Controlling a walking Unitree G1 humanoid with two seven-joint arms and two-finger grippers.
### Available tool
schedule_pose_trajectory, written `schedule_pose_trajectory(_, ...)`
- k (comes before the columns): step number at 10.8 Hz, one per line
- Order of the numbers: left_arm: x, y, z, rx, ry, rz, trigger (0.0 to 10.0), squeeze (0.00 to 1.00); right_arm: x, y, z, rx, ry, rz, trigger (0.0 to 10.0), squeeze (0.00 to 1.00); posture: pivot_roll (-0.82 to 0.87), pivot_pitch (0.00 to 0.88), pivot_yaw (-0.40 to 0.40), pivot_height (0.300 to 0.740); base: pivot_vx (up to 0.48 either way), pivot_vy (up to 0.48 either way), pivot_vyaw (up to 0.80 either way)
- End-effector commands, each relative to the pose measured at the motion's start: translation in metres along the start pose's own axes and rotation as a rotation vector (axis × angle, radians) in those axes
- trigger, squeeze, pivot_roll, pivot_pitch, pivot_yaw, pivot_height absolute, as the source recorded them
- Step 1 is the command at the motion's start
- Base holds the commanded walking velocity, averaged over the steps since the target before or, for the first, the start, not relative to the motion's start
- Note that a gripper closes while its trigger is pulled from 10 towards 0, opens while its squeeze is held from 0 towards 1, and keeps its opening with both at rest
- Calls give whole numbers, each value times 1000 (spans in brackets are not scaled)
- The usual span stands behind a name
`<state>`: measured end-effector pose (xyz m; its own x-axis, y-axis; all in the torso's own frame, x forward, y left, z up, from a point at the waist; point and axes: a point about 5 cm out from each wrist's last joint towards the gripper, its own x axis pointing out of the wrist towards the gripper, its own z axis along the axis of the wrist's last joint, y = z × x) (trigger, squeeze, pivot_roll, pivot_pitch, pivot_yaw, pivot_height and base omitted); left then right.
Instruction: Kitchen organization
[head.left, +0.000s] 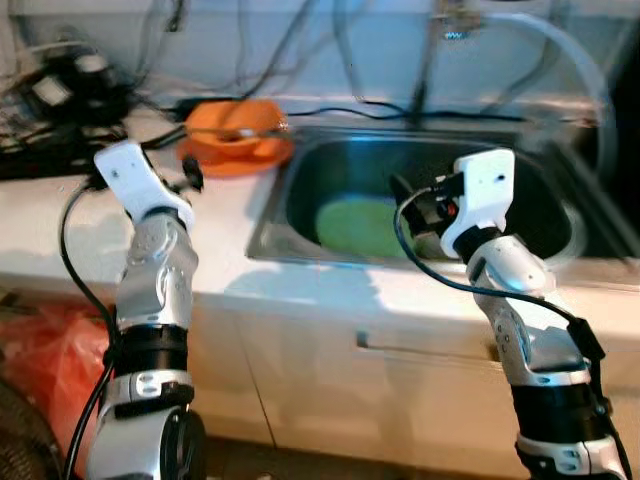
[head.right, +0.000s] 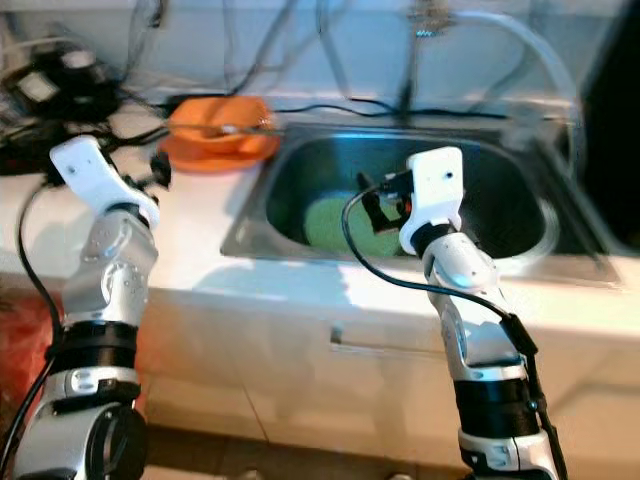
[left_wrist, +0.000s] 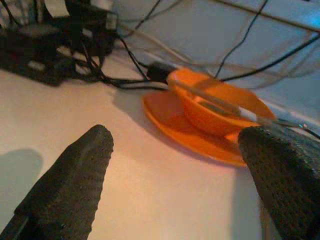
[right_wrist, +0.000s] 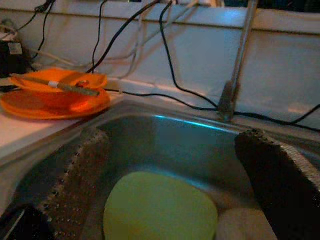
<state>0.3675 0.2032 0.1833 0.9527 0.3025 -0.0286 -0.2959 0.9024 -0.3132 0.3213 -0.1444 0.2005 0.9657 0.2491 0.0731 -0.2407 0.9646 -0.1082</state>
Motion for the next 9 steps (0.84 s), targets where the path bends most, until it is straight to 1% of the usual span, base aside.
schedule_pose_trajectory(1, 3, 0, 7, -17, -10, 18, 10000, 0, -1, 0, 4, -6, -7, -1, 10000, 431, -80, 0, 73, 740, 0, 0, 0)
schedule_pose_trajectory(4, 11, 1, -1, -70, 55, 45, 10000, 0, -2, 0, 4, -14, -4, -4, 10000, 439, -84, 0, 74, 740, 0, 0, 0)
schedule_pose_trajectory(6, 13, -1, -1, -103, 60, 42, 10000, 0, -2, 0, 4, -17, -2, -2, 10000, 435, -88, 0, 72, 740, 0, 0, 0)
schedule_pose_trajectory(7, 14, -4, 3, -88, 41, 30, 10000, 0, -2, 0, 6, -18, -12, 4, 10000, 435, -89, 0, 71, 740, 0, 0, 0)
schedule_pose_trajectory(8, 13, -12, 12, -51, -17, -19, 10000, 0, -2, 1, 9, -7, -31, 12, 10000, 431, -87, 0, 69, 740, 0, 0, 0)
schedule_pose_trajectory(9, 11, -15, 13, -25, -38, -43, 10000, 0, -2, 2, 11, -4, -49, 15, 10000, 427, -87, 0, 69, 740, 0, 0, 0)
